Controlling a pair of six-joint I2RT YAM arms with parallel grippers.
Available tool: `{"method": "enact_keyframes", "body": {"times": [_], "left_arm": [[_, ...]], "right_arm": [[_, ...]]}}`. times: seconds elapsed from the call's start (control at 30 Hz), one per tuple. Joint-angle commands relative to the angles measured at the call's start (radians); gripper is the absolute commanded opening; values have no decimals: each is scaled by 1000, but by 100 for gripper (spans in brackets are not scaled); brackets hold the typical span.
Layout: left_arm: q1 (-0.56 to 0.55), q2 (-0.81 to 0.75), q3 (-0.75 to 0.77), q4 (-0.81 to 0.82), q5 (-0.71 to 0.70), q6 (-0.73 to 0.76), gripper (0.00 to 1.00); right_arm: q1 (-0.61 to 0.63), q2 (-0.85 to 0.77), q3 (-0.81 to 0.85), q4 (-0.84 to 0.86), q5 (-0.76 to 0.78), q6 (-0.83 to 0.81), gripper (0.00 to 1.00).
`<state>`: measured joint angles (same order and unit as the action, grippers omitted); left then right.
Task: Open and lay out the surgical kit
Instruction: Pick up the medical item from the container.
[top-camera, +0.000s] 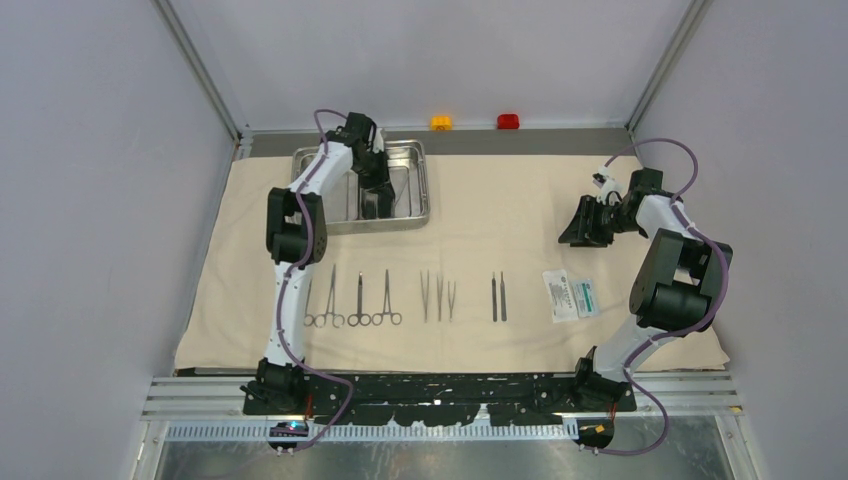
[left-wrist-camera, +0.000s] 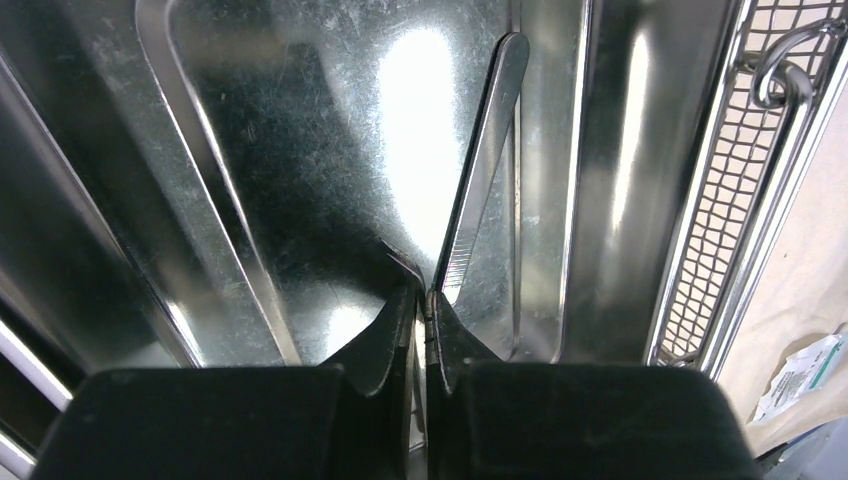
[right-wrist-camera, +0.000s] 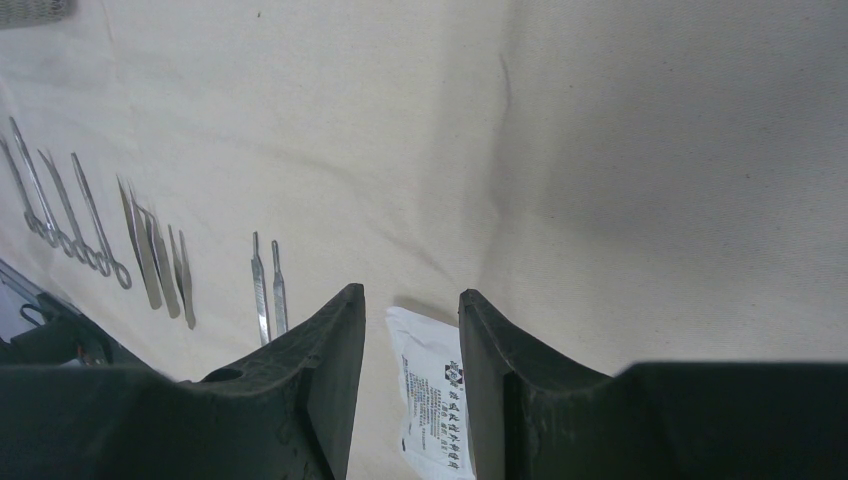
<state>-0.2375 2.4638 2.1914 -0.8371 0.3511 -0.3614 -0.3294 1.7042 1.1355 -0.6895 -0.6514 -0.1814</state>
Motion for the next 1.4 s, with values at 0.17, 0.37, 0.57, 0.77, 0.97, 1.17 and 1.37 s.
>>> {"method": "enact_keyframes", "body": {"times": [0.17,0.37,0.57,0.77,0.97,1.17,1.37], "left_arm": [[41,-54,31,10,5,30,0],[56,-85,24,10,33,46,0],[71,-148,-21,54,59,72,0],[84,-192,-51,117,153,62,0],[84,-212,-59,129,186,60,0],[83,-247,-61,153,207,28,0],[55,-296,-29,104,132,-25,0]], "right_arm": [[-3,-34,30,3,-12,3,45],[-3,-45,28,5,-14,8,45],[-2,-68,21,28,-25,33,45],[3,-116,7,91,-109,107,45],[23,-141,13,123,-147,152,45],[75,-128,108,102,-165,168,45],[174,-128,188,137,-128,222,44]]}}
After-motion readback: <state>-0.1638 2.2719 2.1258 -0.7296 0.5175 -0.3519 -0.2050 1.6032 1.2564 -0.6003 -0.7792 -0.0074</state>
